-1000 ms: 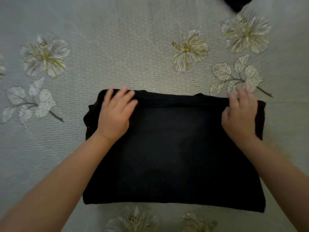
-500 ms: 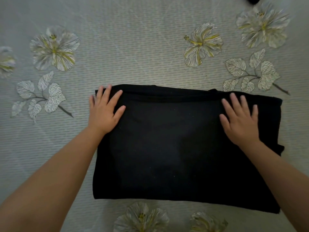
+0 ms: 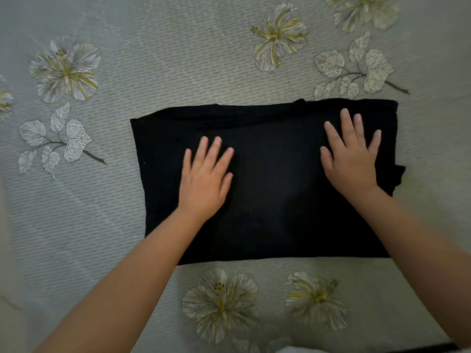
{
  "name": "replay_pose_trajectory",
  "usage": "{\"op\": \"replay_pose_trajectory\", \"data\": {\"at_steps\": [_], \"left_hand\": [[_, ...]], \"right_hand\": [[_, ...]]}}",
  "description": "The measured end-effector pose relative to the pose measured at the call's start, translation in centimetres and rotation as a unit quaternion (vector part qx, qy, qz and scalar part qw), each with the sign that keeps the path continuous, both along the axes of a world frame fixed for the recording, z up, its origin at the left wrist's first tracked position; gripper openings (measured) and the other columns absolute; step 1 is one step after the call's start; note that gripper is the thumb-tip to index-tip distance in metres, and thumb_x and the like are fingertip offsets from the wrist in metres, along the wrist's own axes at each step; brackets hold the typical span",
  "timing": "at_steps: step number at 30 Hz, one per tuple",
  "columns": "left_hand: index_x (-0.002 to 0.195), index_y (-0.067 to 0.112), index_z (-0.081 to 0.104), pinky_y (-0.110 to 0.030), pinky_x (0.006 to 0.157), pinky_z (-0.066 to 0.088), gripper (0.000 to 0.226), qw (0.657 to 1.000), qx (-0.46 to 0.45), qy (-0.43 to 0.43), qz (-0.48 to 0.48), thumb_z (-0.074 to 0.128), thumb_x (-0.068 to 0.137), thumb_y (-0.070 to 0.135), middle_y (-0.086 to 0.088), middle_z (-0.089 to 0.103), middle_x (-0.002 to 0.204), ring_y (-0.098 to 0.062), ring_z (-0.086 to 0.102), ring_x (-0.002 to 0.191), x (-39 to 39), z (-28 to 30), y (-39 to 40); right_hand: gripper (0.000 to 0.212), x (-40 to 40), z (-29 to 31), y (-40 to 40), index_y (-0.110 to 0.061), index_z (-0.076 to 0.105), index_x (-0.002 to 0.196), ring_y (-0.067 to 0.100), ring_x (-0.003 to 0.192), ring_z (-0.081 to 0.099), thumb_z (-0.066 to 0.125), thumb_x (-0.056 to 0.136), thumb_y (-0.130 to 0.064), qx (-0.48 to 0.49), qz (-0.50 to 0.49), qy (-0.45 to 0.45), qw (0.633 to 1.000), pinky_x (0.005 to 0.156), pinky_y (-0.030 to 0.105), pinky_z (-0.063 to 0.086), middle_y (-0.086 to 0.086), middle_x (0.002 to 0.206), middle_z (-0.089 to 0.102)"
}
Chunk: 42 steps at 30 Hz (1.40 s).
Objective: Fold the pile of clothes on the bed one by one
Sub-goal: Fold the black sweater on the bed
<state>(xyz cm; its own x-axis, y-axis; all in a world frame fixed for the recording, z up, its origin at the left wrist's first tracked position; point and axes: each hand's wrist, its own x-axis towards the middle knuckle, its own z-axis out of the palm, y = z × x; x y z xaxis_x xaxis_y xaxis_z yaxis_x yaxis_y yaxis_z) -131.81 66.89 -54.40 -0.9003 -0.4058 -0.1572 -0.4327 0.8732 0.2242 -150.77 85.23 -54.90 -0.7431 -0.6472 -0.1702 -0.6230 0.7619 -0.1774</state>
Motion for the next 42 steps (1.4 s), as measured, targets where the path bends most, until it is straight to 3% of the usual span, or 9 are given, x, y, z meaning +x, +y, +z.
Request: {"op": "replay_pose_trajectory", "data": {"at_steps": [5, 9, 13, 18, 22, 29, 35, 38, 42], "left_hand": [[0.122, 0.01, 0.057, -0.06, 0.095, 0.019, 0.053, 0.998, 0.008, -0.061, -0.008, 0.036, 0.083, 0.039, -0.02, 0.051, 0.131, -0.043, 0.043, 0.122, 4.2, -0.9, 7.3], [0.125, 0.009, 0.055, -0.065, 0.095, 0.019, 0.06, 0.99, 0.023, -0.141, 0.013, 0.034, 0.082, 0.045, -0.023, 0.047, 0.134, -0.047, 0.034, 0.126, 8.1, -1.7, 8.6], [0.137, 0.015, 0.039, -0.059, 0.105, 0.001, 0.057, 0.986, 0.039, -0.158, 0.041, 0.047, 0.088, 0.044, -0.018, 0.028, 0.147, -0.041, 0.016, 0.137, 8.0, -2.2, 8.8], [0.142, 0.015, 0.028, -0.052, 0.109, -0.007, 0.056, 0.987, 0.066, -0.121, 0.079, 0.048, 0.093, 0.031, -0.016, 0.013, 0.152, -0.033, 0.001, 0.141, 6.0, -1.4, 10.0], [0.143, 0.014, 0.028, -0.042, 0.113, 0.005, 0.05, 0.989, 0.063, -0.104, -0.084, 0.042, 0.095, 0.019, -0.009, 0.018, 0.153, -0.024, 0.007, 0.142, -0.4, 0.4, 10.8], [0.146, 0.019, 0.017, -0.041, 0.112, 0.017, 0.06, 0.94, -0.034, -0.132, -0.312, 0.042, 0.093, 0.008, -0.005, 0.012, 0.154, -0.022, 0.01, 0.141, -16.3, 1.5, 11.8], [0.146, 0.025, 0.007, -0.037, 0.088, 0.038, 0.076, 0.888, -0.166, -0.157, -0.399, 0.053, 0.087, 0.009, -0.003, 0.004, 0.155, -0.028, 0.032, 0.126, -23.4, 0.4, 15.8], [0.141, 0.02, 0.026, -0.035, 0.08, 0.038, 0.061, 0.877, -0.164, -0.179, -0.416, 0.052, 0.087, 0.007, -0.004, 0.016, 0.151, -0.028, 0.037, 0.121, -25.1, 0.0, 16.8], [0.111, 0.006, 0.05, -0.032, 0.066, 0.031, 0.027, 0.879, -0.152, -0.13, -0.432, 0.05, 0.085, 0.001, -0.012, 0.048, 0.117, -0.03, 0.047, 0.102, -27.1, 1.0, 16.5]], "right_hand": [[0.052, 6.2, 0.7, 9.7, -0.001, 0.047, 0.131, 0.041, 0.132, 0.019, 0.035, 0.088, -0.028, -0.004, -0.051, 0.01, 0.999, 0.098, 0.067, 0.012, 0.028, 0.141, 0.034], [0.067, 9.3, -0.9, 15.0, -0.003, 0.04, 0.135, 0.046, 0.135, 0.017, 0.02, 0.085, -0.042, 0.09, -0.114, -0.102, 0.984, 0.104, 0.066, 0.011, 0.023, 0.147, 0.025], [0.069, 8.9, -1.3, 15.8, -0.004, 0.035, 0.138, 0.046, 0.136, 0.014, 0.018, 0.085, -0.044, 0.081, -0.109, -0.109, 0.985, 0.106, 0.062, 0.008, 0.023, 0.148, 0.022], [0.059, 8.3, -0.5, 15.2, 0.003, 0.038, 0.134, 0.04, 0.126, 0.038, 0.054, 0.088, -0.028, -0.009, -0.249, -0.092, 0.964, 0.102, 0.052, 0.023, 0.027, 0.136, 0.041], [0.056, 7.9, -0.4, 13.2, -0.003, 0.042, 0.131, 0.034, 0.112, 0.045, 0.061, 0.085, -0.028, 0.012, -0.35, -0.1, 0.931, 0.092, 0.042, 0.025, 0.02, 0.122, 0.05], [0.029, 7.6, -0.8, 11.5, -0.007, 0.056, 0.111, 0.028, 0.103, 0.049, 0.057, 0.087, -0.022, -0.015, -0.437, -0.127, 0.89, 0.08, 0.034, 0.015, 0.012, 0.113, 0.057], [0.021, 6.0, -1.1, 12.8, -0.011, 0.059, 0.107, 0.025, 0.091, 0.053, 0.055, 0.089, -0.021, -0.038, -0.43, -0.191, 0.882, 0.083, 0.033, 0.018, 0.008, 0.109, 0.056], [0.017, 5.2, -1.3, 13.9, -0.013, 0.061, 0.102, 0.023, 0.089, 0.053, 0.056, 0.088, -0.021, -0.055, -0.408, -0.197, 0.89, 0.074, 0.03, 0.016, 0.006, 0.106, 0.057], [0.008, 2.2, -0.5, 15.9, -0.014, 0.061, 0.089, 0.02, 0.078, 0.05, 0.054, 0.086, -0.015, -0.039, -0.41, -0.141, 0.9, 0.061, 0.028, 0.005, 0.003, 0.098, 0.058]]}}
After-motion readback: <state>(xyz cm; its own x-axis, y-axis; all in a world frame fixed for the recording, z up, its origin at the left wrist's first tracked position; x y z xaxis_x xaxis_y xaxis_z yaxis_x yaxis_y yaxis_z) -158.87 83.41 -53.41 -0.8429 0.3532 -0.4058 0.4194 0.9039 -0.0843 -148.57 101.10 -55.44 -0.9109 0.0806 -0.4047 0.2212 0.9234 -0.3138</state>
